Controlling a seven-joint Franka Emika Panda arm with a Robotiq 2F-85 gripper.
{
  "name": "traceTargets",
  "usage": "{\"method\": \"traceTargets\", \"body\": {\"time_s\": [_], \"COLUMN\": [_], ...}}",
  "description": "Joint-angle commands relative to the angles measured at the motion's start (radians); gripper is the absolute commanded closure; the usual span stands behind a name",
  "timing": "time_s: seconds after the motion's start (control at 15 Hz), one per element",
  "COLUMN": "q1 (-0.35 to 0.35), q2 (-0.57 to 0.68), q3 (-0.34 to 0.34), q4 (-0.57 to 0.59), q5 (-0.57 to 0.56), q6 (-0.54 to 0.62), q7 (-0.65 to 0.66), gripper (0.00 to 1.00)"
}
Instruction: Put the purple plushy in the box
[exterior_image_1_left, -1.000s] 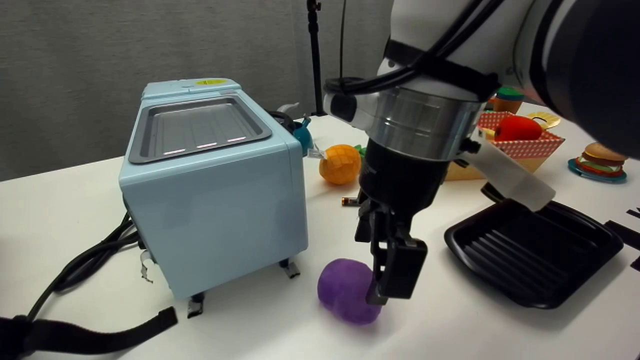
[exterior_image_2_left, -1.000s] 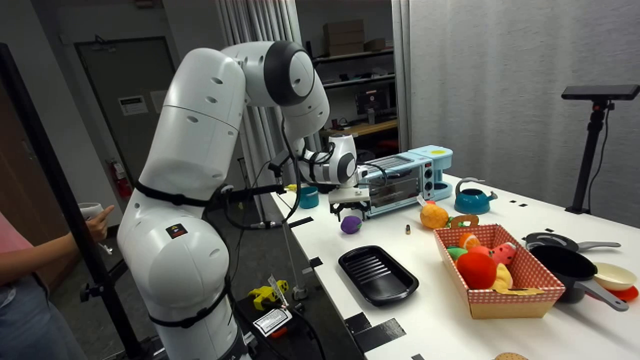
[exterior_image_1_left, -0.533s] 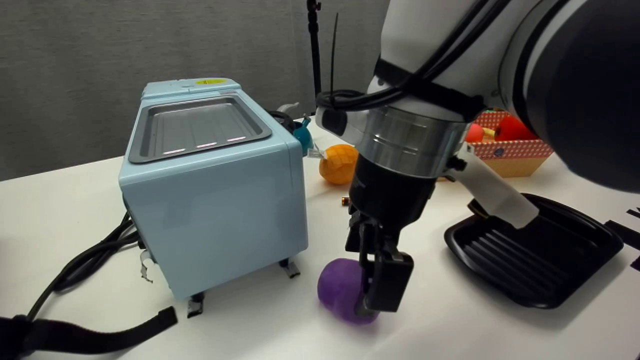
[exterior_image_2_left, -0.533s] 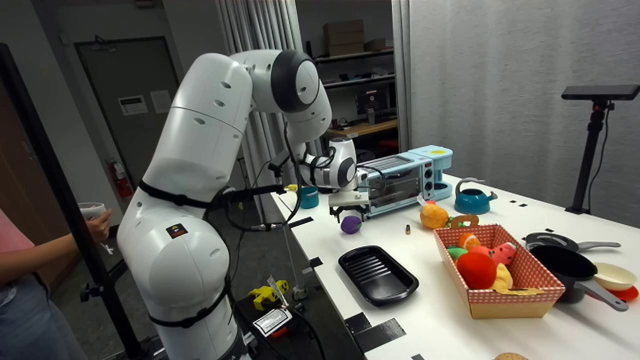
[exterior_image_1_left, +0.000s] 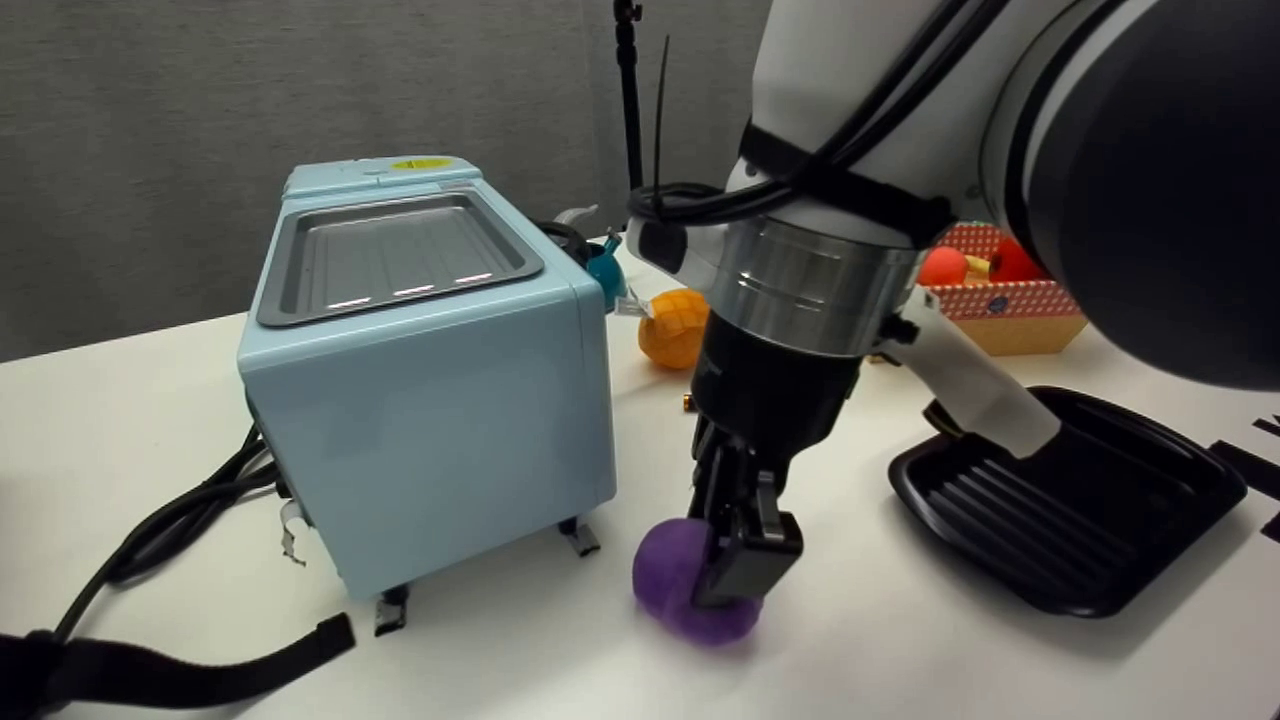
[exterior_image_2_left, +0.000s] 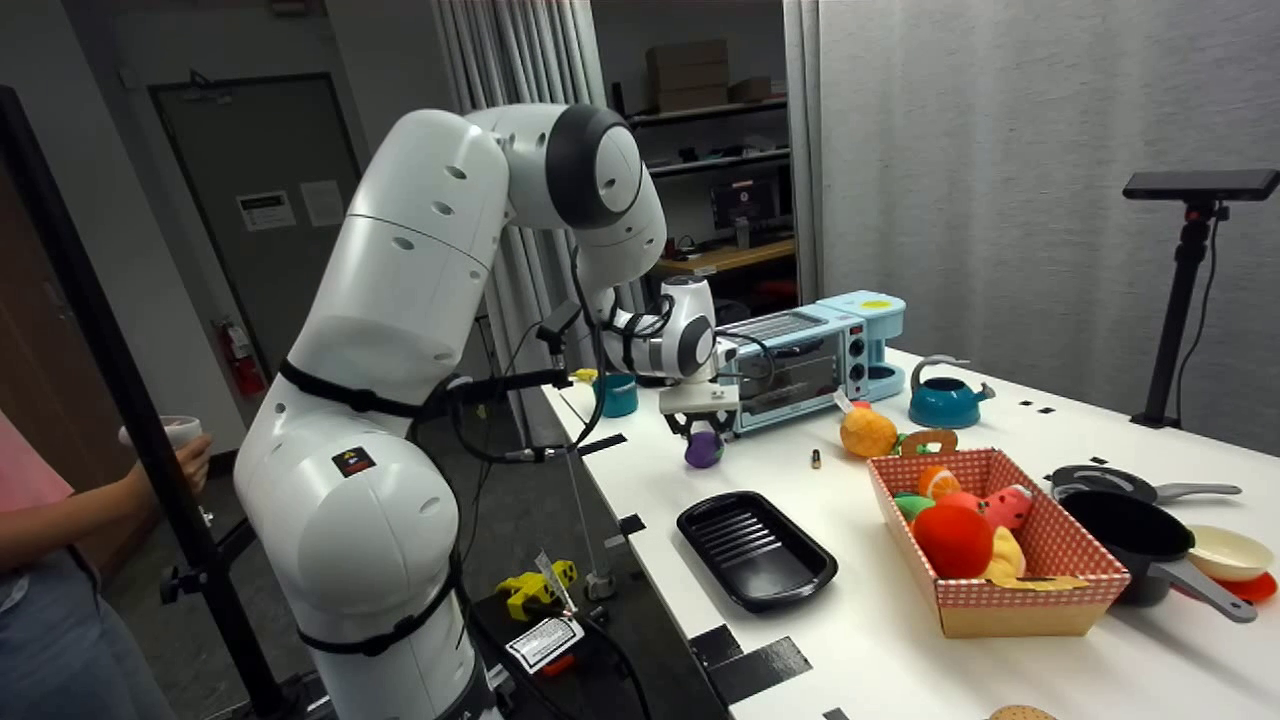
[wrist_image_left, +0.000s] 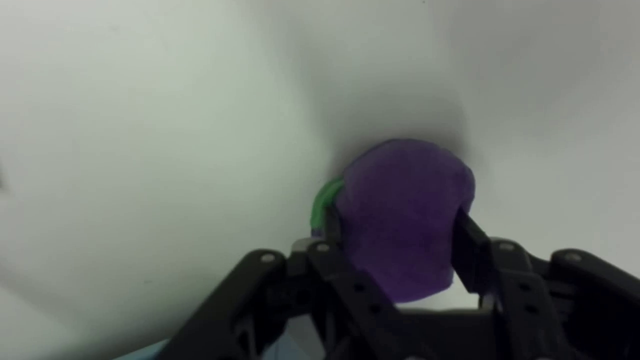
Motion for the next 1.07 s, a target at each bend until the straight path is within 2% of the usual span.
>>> {"method": "traceTargets", "body": {"time_s": [0.0,0.07,0.27,0.4,0.53,0.8,1.0], "q1": [-0.002,-0.004,-0.01,-0.014,-0.027,-0.04,-0.031], "q2": [-0.009,-0.015,-0.045,-0.083,-0.124,-0.253,-0.353], "q3": [-0.007,-0.007,-0.01,-0.017,-0.016,-0.041,-0.09], "q4": [-0.008,-0.014,-0.04,-0.071,-0.105,-0.207,-0.281], "q5": [0.002,0.005,0.011,0.011,0.023,0.031,0.02], "q6": [0.023,0.025,0.037,0.055,0.083,0.217,0.323], "q7": [0.019,0.022,0.041,0.06,0.078,0.143,0.207], "gripper": [0.77,0.84,0.98,0.95,0.97,0.96,0.96]}}
